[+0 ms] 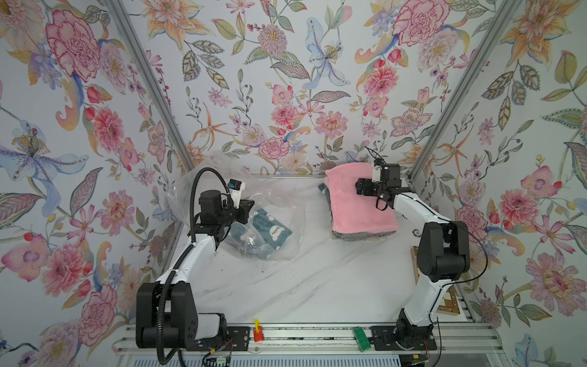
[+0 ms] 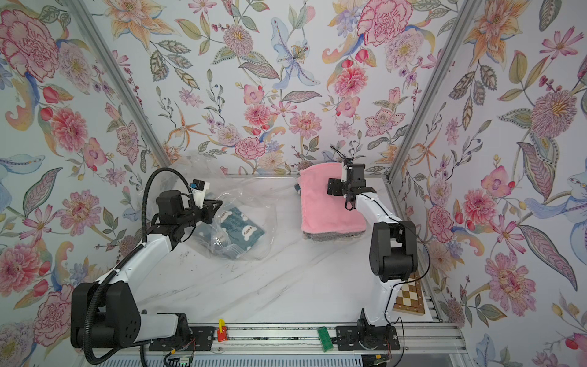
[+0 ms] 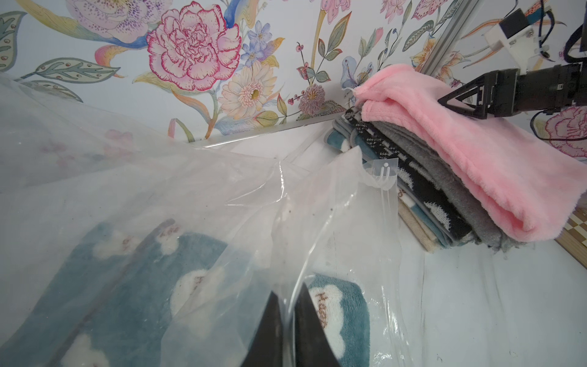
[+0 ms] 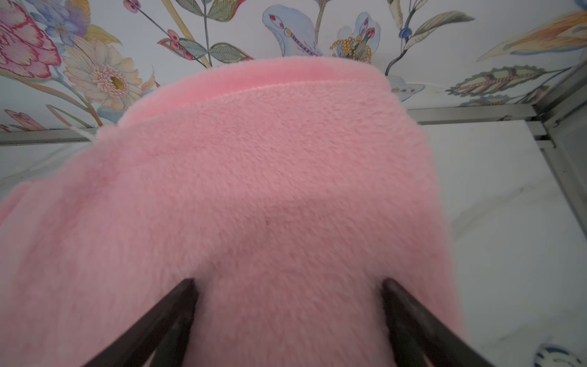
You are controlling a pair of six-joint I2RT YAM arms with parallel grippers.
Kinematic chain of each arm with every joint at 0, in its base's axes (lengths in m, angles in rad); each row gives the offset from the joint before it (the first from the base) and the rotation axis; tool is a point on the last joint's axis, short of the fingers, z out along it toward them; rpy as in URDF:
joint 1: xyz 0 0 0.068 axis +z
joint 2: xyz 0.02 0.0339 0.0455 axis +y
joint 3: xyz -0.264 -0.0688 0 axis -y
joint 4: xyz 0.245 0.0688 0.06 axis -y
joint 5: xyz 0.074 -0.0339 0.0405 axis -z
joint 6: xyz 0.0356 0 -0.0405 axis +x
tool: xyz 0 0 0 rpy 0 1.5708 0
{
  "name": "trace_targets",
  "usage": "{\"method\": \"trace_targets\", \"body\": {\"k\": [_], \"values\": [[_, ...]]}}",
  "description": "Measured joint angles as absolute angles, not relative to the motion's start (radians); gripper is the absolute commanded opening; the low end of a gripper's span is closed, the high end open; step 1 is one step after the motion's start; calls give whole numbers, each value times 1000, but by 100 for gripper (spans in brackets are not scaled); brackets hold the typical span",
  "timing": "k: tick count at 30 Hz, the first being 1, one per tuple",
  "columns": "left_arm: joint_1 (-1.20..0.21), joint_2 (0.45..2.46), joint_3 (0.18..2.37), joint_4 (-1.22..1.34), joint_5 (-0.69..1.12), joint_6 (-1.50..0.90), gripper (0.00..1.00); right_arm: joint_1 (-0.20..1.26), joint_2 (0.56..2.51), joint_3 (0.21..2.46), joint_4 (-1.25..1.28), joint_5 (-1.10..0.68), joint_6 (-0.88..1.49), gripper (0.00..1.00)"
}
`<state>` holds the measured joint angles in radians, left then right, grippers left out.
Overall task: Take the blanket out of the vacuum bag
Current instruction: Place the blanket at the center of the board.
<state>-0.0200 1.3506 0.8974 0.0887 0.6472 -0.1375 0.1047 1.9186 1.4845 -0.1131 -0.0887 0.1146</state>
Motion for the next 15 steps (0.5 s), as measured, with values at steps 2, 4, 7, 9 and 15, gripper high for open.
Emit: {"method": "trace_targets", "body": {"k": [2, 4, 7, 9, 15], "values": [[-20, 1351, 897, 89, 647, -138, 11, 104, 1913, 1468, -80, -89, 113, 92], [-20, 1351, 897, 89, 648, -138, 11, 105, 1887, 1437, -46, -78, 108, 93], [-20, 1351, 897, 89, 648, -138, 11, 120, 1790, 1359, -7, -39, 92, 95], [-20, 1351, 897, 89, 648, -138, 10, 139, 1678, 1281, 36, -20, 87, 96], [-20, 1352, 897, 89, 647, -138, 5, 204, 1190, 953, 281, -72, 134, 99]]}}
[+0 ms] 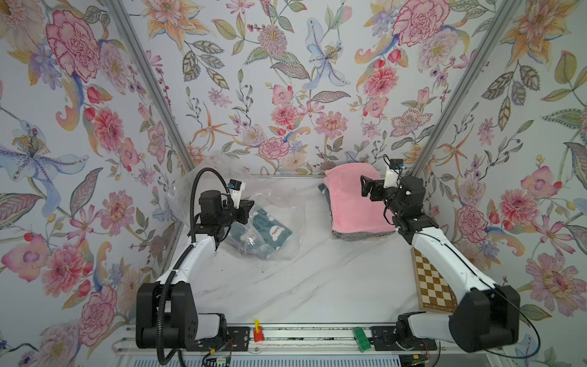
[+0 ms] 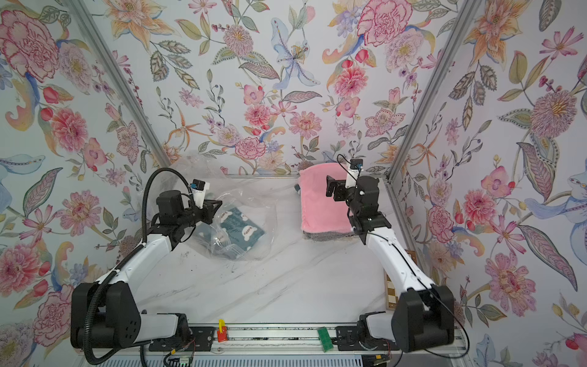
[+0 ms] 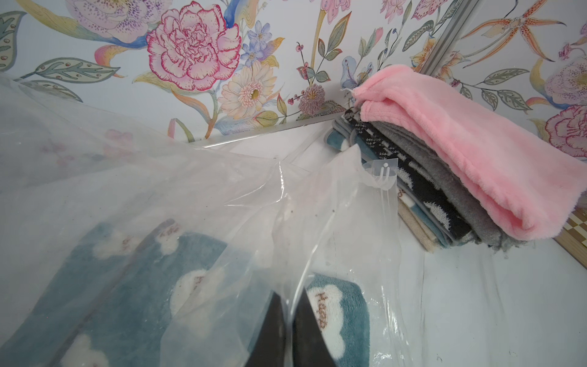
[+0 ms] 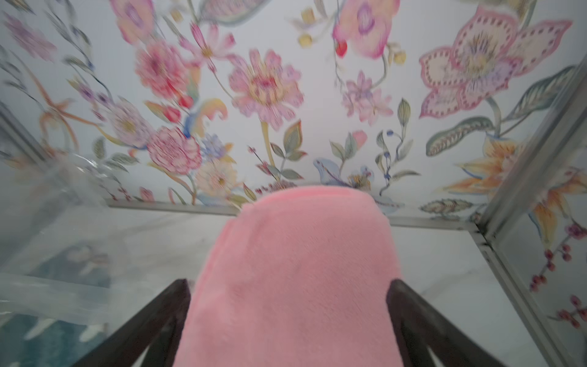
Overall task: Take the blanket out of the vacuum bag
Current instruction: Place the blanket at the center of the board.
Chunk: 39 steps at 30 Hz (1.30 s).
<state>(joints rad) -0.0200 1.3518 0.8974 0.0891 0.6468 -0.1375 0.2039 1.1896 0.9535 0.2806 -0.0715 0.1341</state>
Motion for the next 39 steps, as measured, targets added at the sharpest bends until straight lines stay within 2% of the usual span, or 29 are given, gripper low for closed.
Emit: {"method": "trace_targets", "body": {"k": [3, 6, 9, 15, 22, 33, 39], "values": [[-31, 1358, 897, 88, 643, -137, 5, 212, 1029, 811, 406, -121, 214, 99], [-53, 1364, 897, 88, 633, -133, 5, 241, 967, 710, 482, -150, 303, 99], [-82, 1365, 897, 87, 623, -125, 0, 318, 962, 635, 485, -144, 399, 99], [-92, 1354, 896, 91, 617, -119, 0, 512, 945, 556, 452, -88, 542, 93], [-100, 1351, 895, 97, 619, -120, 0, 551, 909, 406, 468, -96, 773, 93], [-128, 1327, 888, 98, 619, -120, 0, 625, 899, 398, 393, -133, 989, 94], [-167, 1310, 886, 101, 617, -123, 0, 710, 1035, 412, 392, -158, 1051, 94]]}}
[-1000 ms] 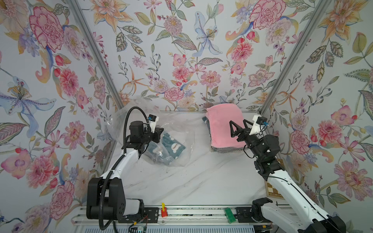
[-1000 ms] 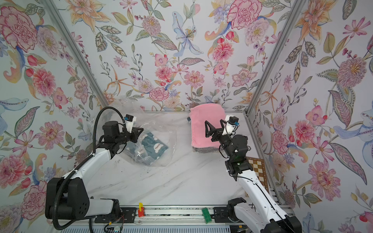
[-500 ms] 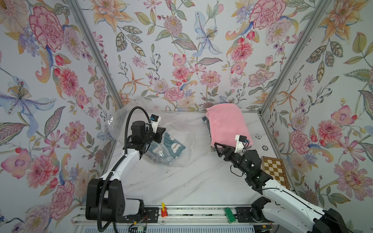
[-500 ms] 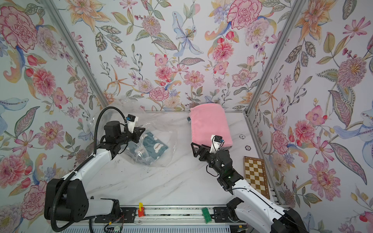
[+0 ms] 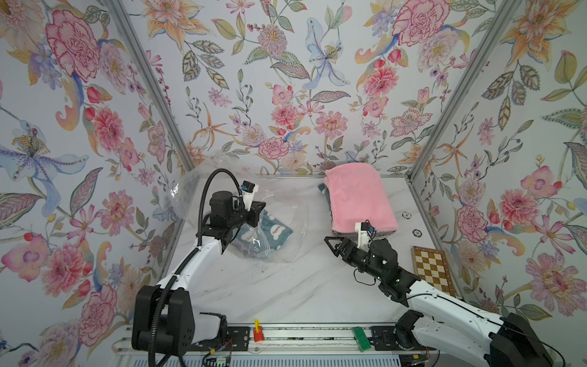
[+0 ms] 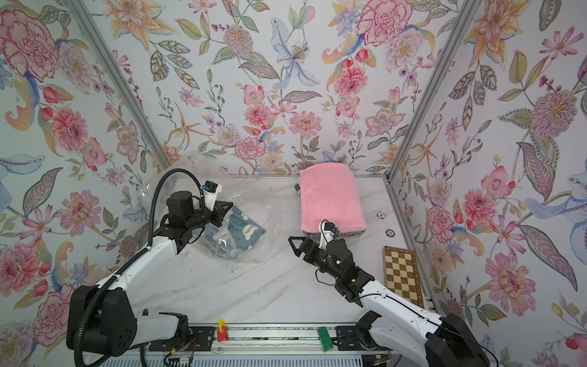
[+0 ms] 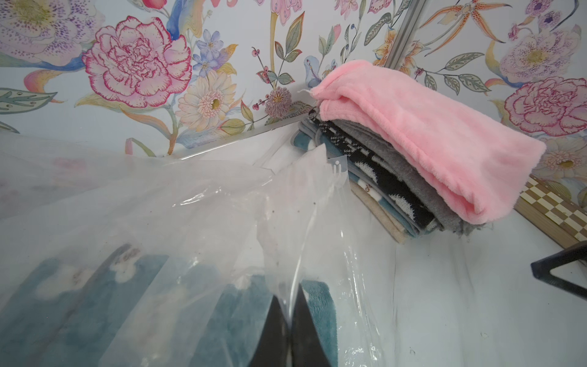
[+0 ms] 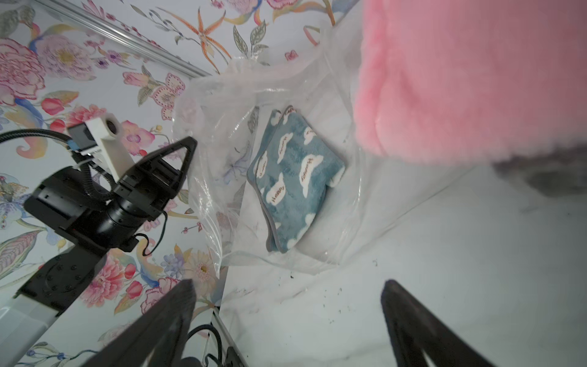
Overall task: Take the blanket out of the vacuum bag
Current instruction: Place the blanket at the center of the board, then take out the blanket from the vacuum bag.
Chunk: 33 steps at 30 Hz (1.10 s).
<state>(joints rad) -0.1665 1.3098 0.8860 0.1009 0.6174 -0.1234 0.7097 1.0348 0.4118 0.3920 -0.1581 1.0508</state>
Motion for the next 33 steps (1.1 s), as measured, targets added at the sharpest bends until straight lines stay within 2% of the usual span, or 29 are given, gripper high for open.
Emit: {"method": "trace_targets", "body": {"k": [5, 9, 14, 18, 33], "values": [[-181, 1282, 871, 134, 625, -141, 0, 769, 1177, 520, 377, -172, 1068, 94], [-183, 1271, 856, 164, 646, -149, 0, 805, 1334, 610, 478, -173, 1116, 84], [-184, 1264, 848, 190, 675, -163, 0, 831, 1586, 762, 517, -164, 1150, 83], [-184, 1264, 848, 203, 677, -172, 0, 865, 1713, 847, 522, -145, 1185, 81], [-184, 1257, 843, 215, 678, -191, 0, 915, 1919, 938, 551, -35, 1324, 81]]}}
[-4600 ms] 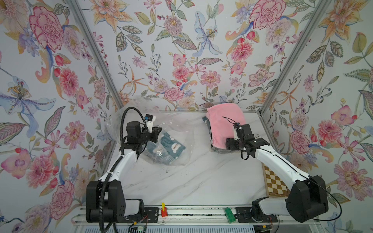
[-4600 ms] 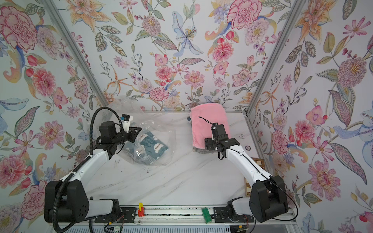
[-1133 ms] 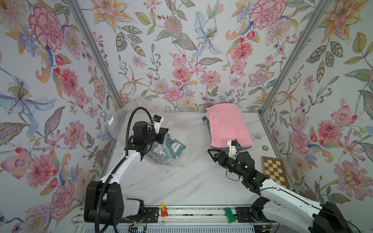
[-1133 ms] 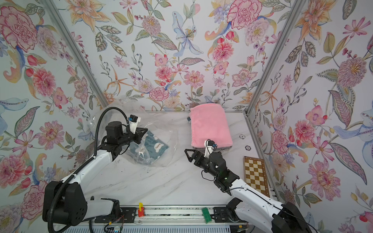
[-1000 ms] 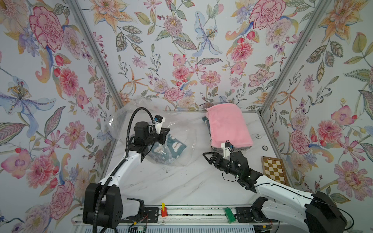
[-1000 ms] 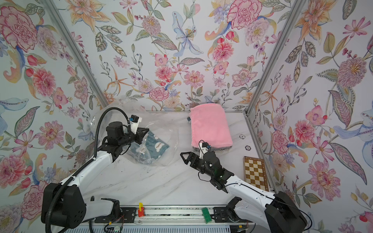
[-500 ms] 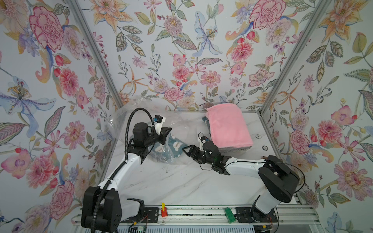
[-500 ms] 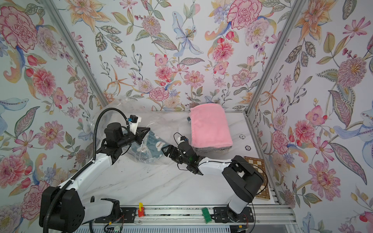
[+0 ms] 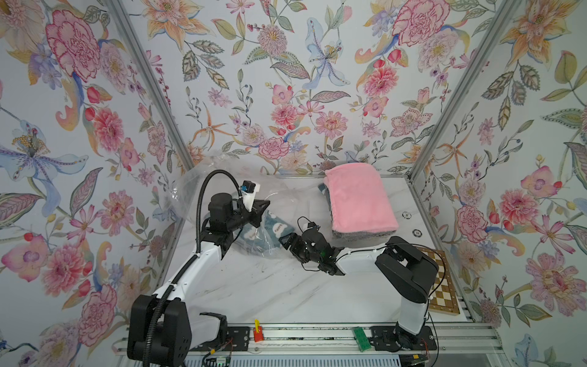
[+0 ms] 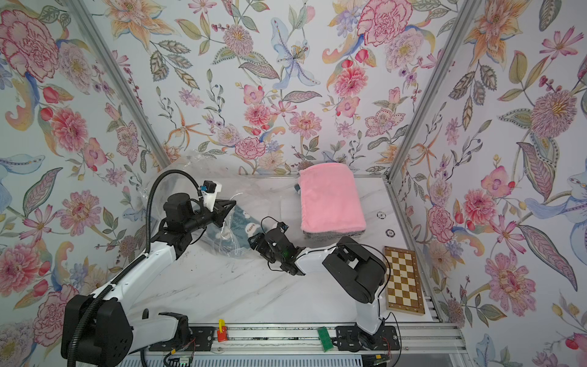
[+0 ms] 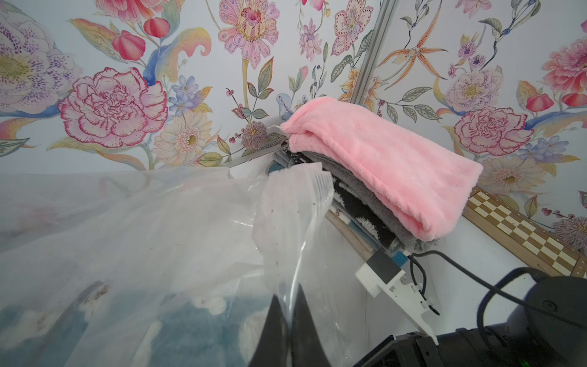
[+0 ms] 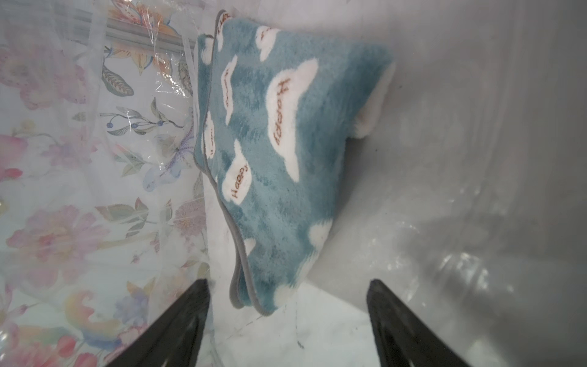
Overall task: Take the blanket out of the vacuum bag
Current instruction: Take out the blanket from the vacuum bag.
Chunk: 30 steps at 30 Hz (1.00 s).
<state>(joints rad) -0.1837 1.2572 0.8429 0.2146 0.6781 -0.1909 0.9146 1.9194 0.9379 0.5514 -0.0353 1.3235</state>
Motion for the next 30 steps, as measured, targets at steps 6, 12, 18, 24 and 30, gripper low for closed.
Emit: {"method": "trace_targets", "body": {"k": [6, 12, 18, 24, 30], "values": [[-184, 1257, 838, 230, 690, -208, 0, 906, 2009, 992, 587, -33, 1345, 81], [-184, 1257, 838, 249, 704, -224, 0, 906, 2065, 1062, 591, -33, 1352, 81], [-184, 1256, 838, 248, 704, -224, 0, 907, 2111, 1138, 567, -33, 1352, 80], [-184, 1256, 838, 248, 703, -224, 0, 907, 2162, 1200, 563, -34, 1364, 68], [-184, 1256, 838, 248, 703, -224, 0, 902, 2205, 1239, 566, -43, 1359, 47]]}}
